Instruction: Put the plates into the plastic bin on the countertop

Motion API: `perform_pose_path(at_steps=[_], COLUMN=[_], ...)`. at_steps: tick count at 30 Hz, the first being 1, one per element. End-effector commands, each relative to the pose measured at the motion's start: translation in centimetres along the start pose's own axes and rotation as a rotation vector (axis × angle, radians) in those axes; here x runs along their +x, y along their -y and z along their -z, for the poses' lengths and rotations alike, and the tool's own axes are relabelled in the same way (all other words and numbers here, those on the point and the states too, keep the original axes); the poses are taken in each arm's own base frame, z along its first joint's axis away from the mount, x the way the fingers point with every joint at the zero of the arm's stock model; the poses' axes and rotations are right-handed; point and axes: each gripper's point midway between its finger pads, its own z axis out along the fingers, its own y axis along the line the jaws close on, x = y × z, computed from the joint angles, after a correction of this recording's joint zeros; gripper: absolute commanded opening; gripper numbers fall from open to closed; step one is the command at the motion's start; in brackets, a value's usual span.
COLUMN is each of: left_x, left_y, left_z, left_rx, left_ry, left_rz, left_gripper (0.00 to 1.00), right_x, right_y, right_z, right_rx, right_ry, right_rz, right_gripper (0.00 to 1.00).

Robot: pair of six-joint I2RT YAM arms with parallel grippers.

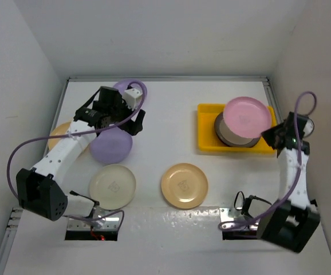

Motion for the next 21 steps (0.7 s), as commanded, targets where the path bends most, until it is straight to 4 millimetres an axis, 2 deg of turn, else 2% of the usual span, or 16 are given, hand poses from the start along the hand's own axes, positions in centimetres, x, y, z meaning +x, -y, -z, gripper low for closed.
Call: perform_pose_path(at_steps=[1, 2, 3, 4, 6, 7, 8, 9, 10, 15, 16, 17, 18, 19, 20, 21], left_x=[-2.1, -2.7, -2.9, -2.7, -4.0, -4.2, -3.7, -5.2, -5.3, -5.8, -5.6, -5.3, -6.1, -6.0, -3.8, -3.4], left_y=[-1.4, -1.7, -2.2, -3.1, -4.8, -5.7, -6.7, -7.9, -9.4, -16.3, -17.3, -18.1, -19.3, -20.4, -21.9, -22.5], left_z=[0.3, 0.4, 0.2, -0.7, -0.9, -1.4, -3.0, -3.0, -3.4, -6.6, -7.1, -7.8, -8.0, -8.7, -11.0, -12.0], left_rx=[-0.033, -0.045, -0.051, -0.058, -0.088, -0.099, -0.103, -0.119, -0.140, -0.239, -0.261, -0.267, -0.279, -0.297, -0.309, -0.320], left_ry=[0.020, 0.015, 0.008, -0.013, 0.000, -0.003, -0.035, -0.006, -0.005, -0.011, -0.016, -0.020, 0.000, 0.004, -0.042, -0.050], left_rz=[0.049, 0.062, 0.080, 0.106, 0.166, 0.190, 0.234, 0.243, 0.261, 0.369, 0.387, 0.407, 0.407, 0.428, 0.464, 0.487], left_gripper=[0.92, 0.93, 0.93, 0.93, 0.93, 0.93, 0.93, 0.93, 0.93, 0.92, 0.92, 0.92, 0.92, 0.92, 0.92, 0.92], right_x=[-0.5, -0.3, 0.4, 0.4, 1.3, 1.6, 1.8, 2.2, 2.7, 3.4, 3.5, 3.4, 3.7, 3.9, 4.0, 3.7], right_y=[-5.3, -5.3, -4.3, -4.3, -3.1, -2.7, -2.4, -2.5, -2.1, -1.4, -1.2, -1.4, -1.2, -1.3, -1.4, -2.1], right_z=[-2.3, -2.9, -5.0, -5.4, -7.4, -8.5, -8.9, -9.3, -10.6, -13.0, -13.3, -13.4, -13.7, -13.9, -13.9, -13.8], right_rx=[-0.162, -0.158, -0.121, -0.121, -0.082, -0.075, -0.072, -0.097, -0.084, -0.079, -0.074, -0.076, -0.069, -0.077, -0.065, -0.067], right_ry=[-0.043, -0.064, -0.110, -0.120, -0.161, -0.166, -0.174, -0.200, -0.225, -0.252, -0.256, -0.258, -0.272, -0.285, -0.305, -0.306], right_rz=[0.199, 0.206, 0.203, 0.203, 0.235, 0.246, 0.252, 0.269, 0.276, 0.327, 0.336, 0.340, 0.354, 0.395, 0.411, 0.438], right_gripper=[0.00, 0.00, 0.00, 0.00, 0.00, 0.00, 0.00, 0.00, 0.00, 0.00, 0.06, 0.19, 0.57, 0.68, 0.73, 0.75])
